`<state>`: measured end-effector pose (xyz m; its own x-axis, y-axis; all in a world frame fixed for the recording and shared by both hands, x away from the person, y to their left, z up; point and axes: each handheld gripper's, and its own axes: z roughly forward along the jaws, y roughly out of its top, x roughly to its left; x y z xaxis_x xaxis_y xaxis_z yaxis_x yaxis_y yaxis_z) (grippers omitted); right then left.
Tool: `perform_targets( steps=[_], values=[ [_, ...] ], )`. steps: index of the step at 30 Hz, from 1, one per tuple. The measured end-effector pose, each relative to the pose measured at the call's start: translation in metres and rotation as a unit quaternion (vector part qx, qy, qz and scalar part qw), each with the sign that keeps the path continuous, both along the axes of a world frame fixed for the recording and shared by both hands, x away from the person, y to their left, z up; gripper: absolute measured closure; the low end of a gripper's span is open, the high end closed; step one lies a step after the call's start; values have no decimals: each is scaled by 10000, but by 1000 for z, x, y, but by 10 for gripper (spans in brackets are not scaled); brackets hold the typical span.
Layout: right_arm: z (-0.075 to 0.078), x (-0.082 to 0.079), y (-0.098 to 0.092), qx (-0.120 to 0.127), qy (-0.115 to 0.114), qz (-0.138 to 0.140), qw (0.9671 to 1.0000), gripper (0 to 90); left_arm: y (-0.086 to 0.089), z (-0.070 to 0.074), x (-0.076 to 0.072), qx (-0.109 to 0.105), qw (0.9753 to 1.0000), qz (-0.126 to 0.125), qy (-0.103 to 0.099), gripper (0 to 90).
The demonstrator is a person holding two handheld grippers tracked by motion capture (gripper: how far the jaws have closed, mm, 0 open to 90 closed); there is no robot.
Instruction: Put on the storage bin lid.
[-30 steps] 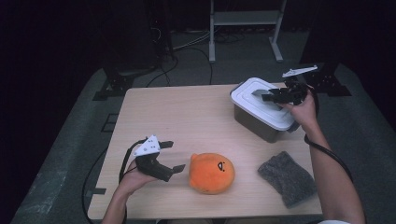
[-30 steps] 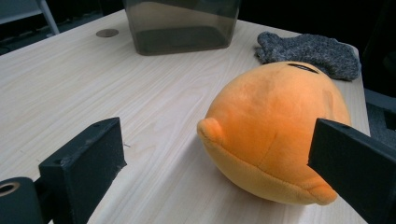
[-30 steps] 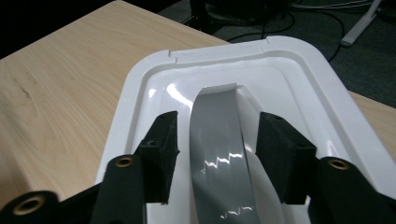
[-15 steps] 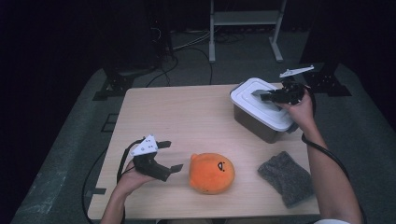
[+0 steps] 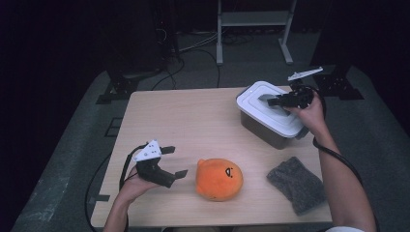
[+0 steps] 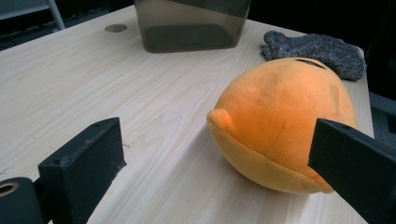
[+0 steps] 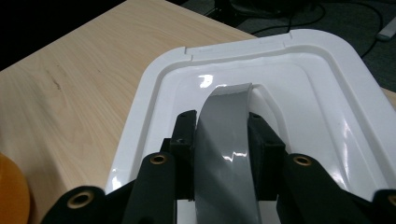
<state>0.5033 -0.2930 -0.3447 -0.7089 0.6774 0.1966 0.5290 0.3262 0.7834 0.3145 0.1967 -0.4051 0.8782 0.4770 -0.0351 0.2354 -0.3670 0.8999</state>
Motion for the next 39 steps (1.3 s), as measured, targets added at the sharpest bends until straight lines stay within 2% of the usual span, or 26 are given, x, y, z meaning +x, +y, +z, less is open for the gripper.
perform_targets(
  steps=[7,18,33,39],
  values=[
    [-1,0,6,86,65,160,9998,672,0,-1,0,20,10000,-25,3,28],
    [0,-6,35,38,41,674,9977,671,2,-2,0,-5,10000,12,11,28],
    [0,-12,68,1,54,1083,9941,671,2,-4,-1,36,10000,16,25,28],
    [0,-12,83,-12,46,1240,9923,670,4,-2,-1,-20,10000,-9,15,28]
  ],
)
